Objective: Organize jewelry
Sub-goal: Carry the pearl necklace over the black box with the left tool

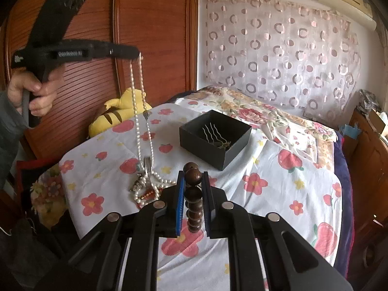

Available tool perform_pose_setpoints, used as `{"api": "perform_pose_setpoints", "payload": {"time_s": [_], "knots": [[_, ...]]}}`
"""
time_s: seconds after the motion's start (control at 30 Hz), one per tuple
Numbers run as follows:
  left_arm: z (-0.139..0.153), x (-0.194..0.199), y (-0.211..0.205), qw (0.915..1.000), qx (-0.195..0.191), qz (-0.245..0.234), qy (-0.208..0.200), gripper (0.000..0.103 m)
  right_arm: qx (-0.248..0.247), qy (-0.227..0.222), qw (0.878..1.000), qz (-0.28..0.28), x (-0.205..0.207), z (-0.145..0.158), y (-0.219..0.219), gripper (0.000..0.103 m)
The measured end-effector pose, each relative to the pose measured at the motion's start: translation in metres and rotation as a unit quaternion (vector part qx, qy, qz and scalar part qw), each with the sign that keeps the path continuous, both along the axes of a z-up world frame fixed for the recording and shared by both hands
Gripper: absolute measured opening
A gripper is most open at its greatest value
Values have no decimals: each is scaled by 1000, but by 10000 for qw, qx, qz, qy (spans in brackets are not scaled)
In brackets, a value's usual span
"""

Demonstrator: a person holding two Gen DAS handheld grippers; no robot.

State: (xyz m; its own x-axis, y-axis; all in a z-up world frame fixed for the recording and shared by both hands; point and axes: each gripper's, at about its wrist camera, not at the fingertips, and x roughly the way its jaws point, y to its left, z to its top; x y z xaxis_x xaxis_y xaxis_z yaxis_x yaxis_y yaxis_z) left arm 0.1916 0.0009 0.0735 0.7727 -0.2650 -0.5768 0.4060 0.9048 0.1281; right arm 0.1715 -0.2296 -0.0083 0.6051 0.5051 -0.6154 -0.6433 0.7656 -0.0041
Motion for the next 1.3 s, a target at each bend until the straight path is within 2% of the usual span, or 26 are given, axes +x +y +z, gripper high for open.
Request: {"api": "perform_pose_setpoints", "payload": {"time_s": [0.73, 0.83, 1.1, 1.3], "knots": [[-50, 18, 37, 9982, 56, 370, 466, 6, -174, 151, 9997, 40, 8, -12, 14, 15], [-50, 19, 42, 9976, -160, 369, 558, 6, -198, 133, 9997, 46, 9, -12, 15, 15], [-14, -1, -11, 9979, -299, -378, 437, 6, -164, 63, 9998, 14, 4, -8, 11, 15], [-9, -7, -40, 9974, -156, -582, 392, 6, -111, 14, 9999, 12, 1, -3, 6, 15]]}}
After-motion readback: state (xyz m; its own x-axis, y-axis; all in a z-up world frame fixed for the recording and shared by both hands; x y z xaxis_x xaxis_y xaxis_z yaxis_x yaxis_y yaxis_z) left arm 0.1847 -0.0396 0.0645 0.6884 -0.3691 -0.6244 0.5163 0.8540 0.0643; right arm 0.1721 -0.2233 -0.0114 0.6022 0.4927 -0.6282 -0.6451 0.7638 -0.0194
